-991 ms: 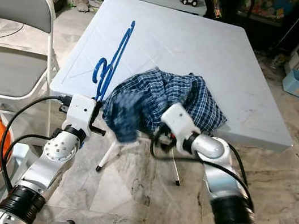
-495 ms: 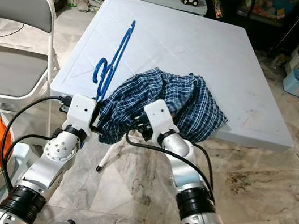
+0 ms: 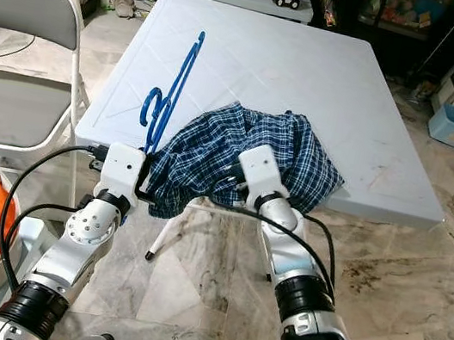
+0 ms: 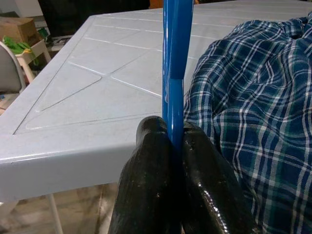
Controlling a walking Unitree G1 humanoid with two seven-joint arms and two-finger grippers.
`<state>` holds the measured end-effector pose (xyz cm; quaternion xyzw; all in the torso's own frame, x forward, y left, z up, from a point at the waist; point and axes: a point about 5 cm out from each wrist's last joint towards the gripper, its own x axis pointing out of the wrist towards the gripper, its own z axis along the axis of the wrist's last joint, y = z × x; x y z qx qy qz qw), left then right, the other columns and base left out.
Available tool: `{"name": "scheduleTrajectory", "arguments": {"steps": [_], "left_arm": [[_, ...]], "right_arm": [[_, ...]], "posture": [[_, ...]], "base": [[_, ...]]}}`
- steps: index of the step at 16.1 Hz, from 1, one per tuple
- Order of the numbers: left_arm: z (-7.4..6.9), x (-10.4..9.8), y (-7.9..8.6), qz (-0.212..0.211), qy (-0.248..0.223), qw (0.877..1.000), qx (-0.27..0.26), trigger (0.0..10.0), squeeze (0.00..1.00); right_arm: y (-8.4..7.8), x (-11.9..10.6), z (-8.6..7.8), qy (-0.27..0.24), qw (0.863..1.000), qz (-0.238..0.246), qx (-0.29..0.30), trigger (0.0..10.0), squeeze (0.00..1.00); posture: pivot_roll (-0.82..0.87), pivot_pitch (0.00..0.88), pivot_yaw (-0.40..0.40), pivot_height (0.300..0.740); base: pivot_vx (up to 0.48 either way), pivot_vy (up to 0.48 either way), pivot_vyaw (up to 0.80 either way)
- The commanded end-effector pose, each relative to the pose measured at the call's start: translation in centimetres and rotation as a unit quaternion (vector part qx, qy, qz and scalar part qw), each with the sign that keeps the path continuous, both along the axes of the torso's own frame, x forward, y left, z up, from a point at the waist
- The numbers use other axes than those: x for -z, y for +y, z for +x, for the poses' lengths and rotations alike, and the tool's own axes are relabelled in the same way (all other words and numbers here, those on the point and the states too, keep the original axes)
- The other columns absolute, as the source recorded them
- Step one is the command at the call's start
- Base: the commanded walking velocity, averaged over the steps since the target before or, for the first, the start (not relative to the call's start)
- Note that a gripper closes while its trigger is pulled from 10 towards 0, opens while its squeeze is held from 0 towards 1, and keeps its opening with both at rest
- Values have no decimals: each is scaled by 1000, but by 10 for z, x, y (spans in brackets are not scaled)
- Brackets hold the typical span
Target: Hang hanger
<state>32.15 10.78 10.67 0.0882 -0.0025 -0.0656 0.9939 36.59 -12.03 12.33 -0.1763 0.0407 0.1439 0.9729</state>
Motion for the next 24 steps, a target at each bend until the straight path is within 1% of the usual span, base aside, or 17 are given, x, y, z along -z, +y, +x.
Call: {"name": "scheduleTrajectory", "arguments": {"steps": [1, 3, 7, 12, 14, 15, 16, 18, 19, 20, 21, 22, 23, 24], "left_arm": [[-4, 18, 3, 6, 46, 999, -6, 10000, 0], [-4, 18, 3, 6, 47, 999, -6, 10000, 0], [-3, 18, 3, 7, 46, 999, -5, 10000, 0], [-3, 18, 4, 8, 46, 999, -3, 10000, 0], [-2, 16, 3, 15, 36, 999, 5, 10000, 0], [-2, 16, 3, 18, 34, 999, 7, 10000, 0], [-2, 17, 4, 19, 34, 999, 7, 10000, 0], [-4, 19, 9, 28, 33, 999, 14, 10000, 0], [-5, 20, 11, 32, 35, 999, 20, 10000, 0], [-5, 21, 13, 39, 35, 998, 28, 10000, 0], [-5, 21, 13, 43, 35, 998, 32, 10000, 0], [-4, 21, 15, 49, 36, 997, 41, 10000, 0], [-3, 21, 15, 51, 35, 997, 46, 10000, 0], [-2, 20, 14, 62, 28, 996, 55, 10000, 0]], "right_arm": [[-5, -6, 3, -13, 999, 25, 19, 0, 0], [-8, -4, 2, -9, 998, 49, 25, 0, 0], [-11, 2, -1, 3, 997, 69, 35, 0, 0], [-12, 3, 0, 5, 995, 92, 44, 0, 0], [-15, 0, 2, -2, 992, 110, 57, 0, 0], [-19, -5, 1, -18, 986, 149, 73, 0, 0], [-21, -8, 1, -29, 982, 169, 77, 0, 0], [-34, -16, -7, -62, 968, 226, 94, 0, 0], [-39, -18, -11, -72, 961, 246, 104, 0, 0], [-47, -20, -17, -88, 953, 264, 120, 0, 0], [-50, -21, -20, -97, 950, 268, 125, 0, 0], [-56, -20, -26, -111, 943, 280, 142, 0, 0], [-58, -19, -29, -115, 939, 288, 151, 0, 0], [-61, -17, -34, -118, 932, 299, 168, 0, 0]], "posture": [[206, 82, -120, 740], [208, 80, -119, 740], [209, 79, -116, 740], [212, 75, -116, 740], [213, 72, -117, 740], [215, 71, -117, 740], [217, 71, -117, 740], [222, 69, -116, 740], [224, 66, -112, 740], [225, 64, -108, 740], [226, 63, -105, 740], [228, 53, -82, 740], [228, 53, -82, 740], [225, 45, -66, 740]], "base": [[0, 0, 0], [0, 0, 0], [0, 0, 0], [0, 0, 0], [0, 0, 0], [0, 0, 0], [0, 0, 0], [0, 0, 0], [0, 0, 0], [0, 0, 0], [0, 0, 0], [0, 0, 0], [0, 0, 0], [0, 0, 0]]}}
